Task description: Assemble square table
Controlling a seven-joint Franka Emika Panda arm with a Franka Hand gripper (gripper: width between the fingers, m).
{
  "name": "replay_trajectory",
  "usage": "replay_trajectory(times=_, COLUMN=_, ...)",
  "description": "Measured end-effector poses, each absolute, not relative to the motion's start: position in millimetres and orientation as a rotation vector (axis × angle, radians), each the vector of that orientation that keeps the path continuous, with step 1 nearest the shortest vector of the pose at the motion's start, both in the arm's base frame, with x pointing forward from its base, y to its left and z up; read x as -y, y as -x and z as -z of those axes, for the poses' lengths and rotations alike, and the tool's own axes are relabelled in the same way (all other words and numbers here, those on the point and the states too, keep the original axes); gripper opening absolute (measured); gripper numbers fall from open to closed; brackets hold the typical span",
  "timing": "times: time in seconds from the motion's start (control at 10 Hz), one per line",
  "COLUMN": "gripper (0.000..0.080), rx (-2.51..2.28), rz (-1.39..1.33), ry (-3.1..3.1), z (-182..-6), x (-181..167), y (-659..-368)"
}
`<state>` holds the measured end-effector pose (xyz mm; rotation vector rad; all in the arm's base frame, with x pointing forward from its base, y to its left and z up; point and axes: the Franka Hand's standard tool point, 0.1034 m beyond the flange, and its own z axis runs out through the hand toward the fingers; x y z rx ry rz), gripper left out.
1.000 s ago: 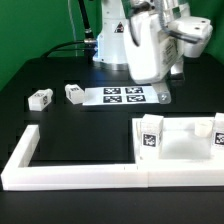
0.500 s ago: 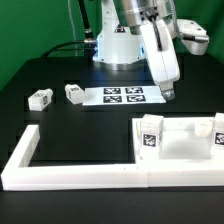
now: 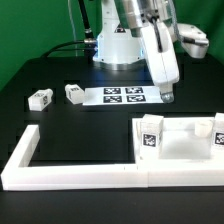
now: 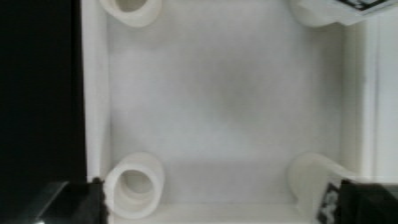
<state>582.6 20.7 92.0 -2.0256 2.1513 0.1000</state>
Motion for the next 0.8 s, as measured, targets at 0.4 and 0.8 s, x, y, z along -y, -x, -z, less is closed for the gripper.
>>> replay_trajectory(times=0.4, gripper=0.0649, rx=-2.179, rz=-0.078, ry=2.103, z=-37.8, x=-42.7, y=-552.7)
replay_trajectory(times=0.8, gripper=0.0649, rx=-2.216, rz=-0.185, ry=2.132, z=-17.2, x=-33.6, y=-540.2)
